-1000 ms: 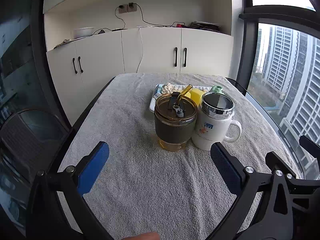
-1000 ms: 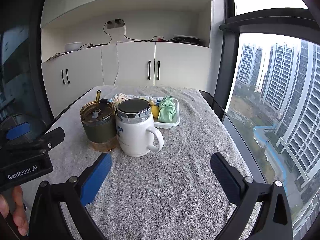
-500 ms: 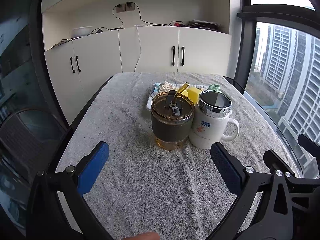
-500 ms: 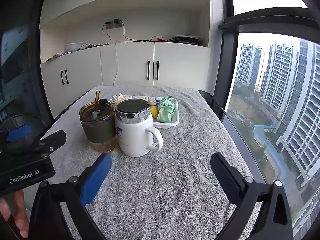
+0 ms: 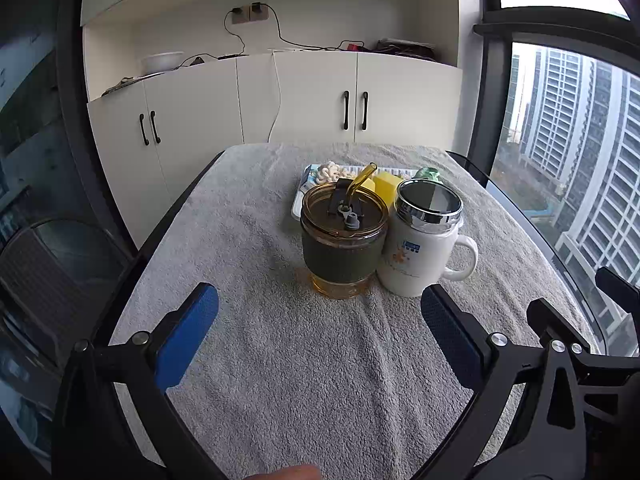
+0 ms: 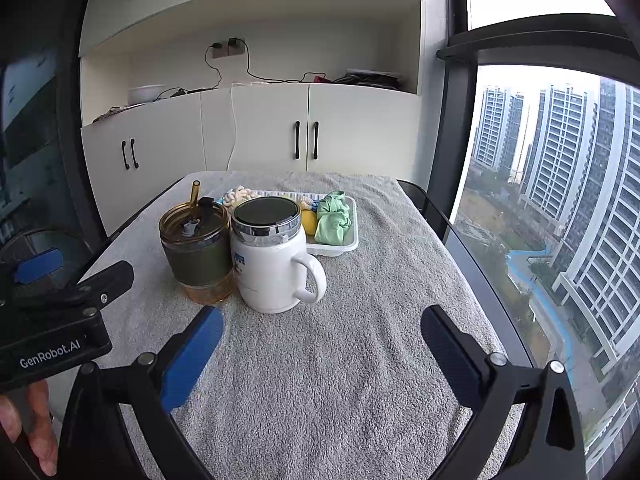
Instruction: Organize soft objects
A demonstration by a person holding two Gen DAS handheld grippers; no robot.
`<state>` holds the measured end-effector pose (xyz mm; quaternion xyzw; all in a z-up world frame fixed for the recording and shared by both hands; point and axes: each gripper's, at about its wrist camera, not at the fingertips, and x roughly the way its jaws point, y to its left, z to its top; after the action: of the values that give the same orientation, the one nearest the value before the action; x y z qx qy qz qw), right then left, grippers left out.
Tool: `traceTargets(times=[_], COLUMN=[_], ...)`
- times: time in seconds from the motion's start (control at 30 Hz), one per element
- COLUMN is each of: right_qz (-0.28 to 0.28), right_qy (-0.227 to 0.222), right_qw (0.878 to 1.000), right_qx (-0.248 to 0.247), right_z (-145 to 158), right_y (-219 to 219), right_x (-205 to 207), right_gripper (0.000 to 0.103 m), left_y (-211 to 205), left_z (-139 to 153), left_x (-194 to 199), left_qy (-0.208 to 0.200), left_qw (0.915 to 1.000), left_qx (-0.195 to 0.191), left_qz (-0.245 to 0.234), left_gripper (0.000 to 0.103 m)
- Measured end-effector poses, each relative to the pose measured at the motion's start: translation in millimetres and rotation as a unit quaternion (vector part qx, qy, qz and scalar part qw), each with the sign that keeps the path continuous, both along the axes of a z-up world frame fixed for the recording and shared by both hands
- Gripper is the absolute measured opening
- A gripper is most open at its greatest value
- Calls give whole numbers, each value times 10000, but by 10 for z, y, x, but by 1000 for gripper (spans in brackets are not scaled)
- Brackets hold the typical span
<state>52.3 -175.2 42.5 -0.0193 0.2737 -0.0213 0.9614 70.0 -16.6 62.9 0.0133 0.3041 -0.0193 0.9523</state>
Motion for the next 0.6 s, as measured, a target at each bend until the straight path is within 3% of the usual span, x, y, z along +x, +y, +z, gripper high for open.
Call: traceTargets(times=[0.6], right_qz=[12], right_qy=[16], right_qw=[10000], right_qx=[4], right_z=[-12], right_y=[2], right_x=[-5], right_gripper=[101], left_y=[-6], left_z=[-33], left_x=[6], left_qy=[7], left_qw=[10000], left_qx=[-19], left_qz=[-50], left_gripper=[103])
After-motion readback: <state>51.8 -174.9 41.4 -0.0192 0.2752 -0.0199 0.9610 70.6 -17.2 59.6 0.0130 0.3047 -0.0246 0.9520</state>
